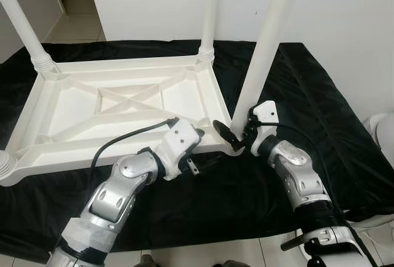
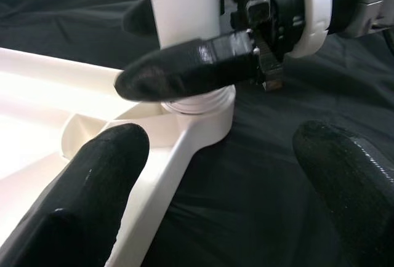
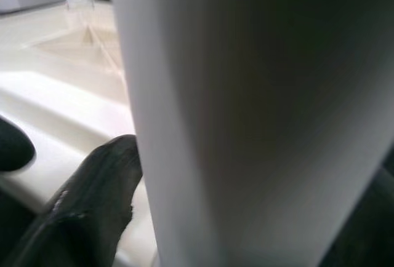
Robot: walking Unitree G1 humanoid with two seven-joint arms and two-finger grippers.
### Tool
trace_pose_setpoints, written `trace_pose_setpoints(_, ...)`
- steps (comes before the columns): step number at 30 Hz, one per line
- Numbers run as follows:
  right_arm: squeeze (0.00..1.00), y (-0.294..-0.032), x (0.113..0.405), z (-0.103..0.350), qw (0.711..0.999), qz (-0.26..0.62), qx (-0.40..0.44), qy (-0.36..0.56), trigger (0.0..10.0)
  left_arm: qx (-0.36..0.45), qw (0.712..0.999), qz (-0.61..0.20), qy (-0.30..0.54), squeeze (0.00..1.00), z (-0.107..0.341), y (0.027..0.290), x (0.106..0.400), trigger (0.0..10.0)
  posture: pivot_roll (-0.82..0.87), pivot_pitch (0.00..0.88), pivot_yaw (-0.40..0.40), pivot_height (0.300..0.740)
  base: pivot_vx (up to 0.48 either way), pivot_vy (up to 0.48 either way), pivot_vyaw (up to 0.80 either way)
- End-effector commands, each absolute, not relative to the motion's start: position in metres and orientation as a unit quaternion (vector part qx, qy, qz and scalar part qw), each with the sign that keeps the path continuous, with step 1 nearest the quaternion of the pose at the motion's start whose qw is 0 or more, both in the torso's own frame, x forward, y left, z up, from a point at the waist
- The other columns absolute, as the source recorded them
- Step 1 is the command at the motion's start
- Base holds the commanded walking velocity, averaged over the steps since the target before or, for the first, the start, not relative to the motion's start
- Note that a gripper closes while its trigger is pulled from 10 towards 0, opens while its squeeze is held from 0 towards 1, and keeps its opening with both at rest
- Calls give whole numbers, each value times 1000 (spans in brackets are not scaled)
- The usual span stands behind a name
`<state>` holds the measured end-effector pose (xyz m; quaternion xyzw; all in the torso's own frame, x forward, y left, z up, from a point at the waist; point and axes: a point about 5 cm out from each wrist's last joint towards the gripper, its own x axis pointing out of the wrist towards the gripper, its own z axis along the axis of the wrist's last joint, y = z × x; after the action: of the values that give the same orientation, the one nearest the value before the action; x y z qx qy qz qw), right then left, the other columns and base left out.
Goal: Building children table
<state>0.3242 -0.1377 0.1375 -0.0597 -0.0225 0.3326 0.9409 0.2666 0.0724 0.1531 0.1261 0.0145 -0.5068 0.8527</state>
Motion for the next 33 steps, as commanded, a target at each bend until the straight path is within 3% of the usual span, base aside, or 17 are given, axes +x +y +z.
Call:
trace_pose_setpoints(1,0,-136,326,135,935,349,-62,-18,3333,128,831,-542,21,0,152,70,259,10000,-59,42,19,740,0,0,0)
trace_pose_setpoints(2,0,-136,327,134,933,354,-62,-16,2588,130,829,-543,23,0,152,69,258,10000,-55,43,18,740,0,0,0)
trace_pose_setpoints(3,0,-137,327,133,933,355,-60,-14,0,131,829,-543,24,0,151,69,257,10000,-54,44,18,740,0,0,0)
trace_pose_setpoints(13,0,-139,326,127,933,355,-50,-7,0,134,833,-536,27,0,152,71,259,10000,-57,46,20,740,0,0,0)
trace_pose_setpoints(14,0,-139,326,126,936,349,-49,-6,3922,135,834,-535,26,0,152,71,260,10000,-59,44,20,740,0,0,0)
trace_pose_setpoints(15,0,-139,325,125,939,340,-41,-6,10000,136,837,-530,25,0,152,71,261,10000,-61,44,20,740,0,0,0)
trace_pose_setpoints(26,0,-129,321,128,966,256,-3,-26,10000,141,850,-507,25,0,149,71,265,10000,-65,50,18,740,0,0,0)
trace_pose_setpoints(33,0,-125,315,127,990,135,31,-31,10000,134,868,-478,30,0,144,73,271,10000,-62,52,13,740,0,0,0)
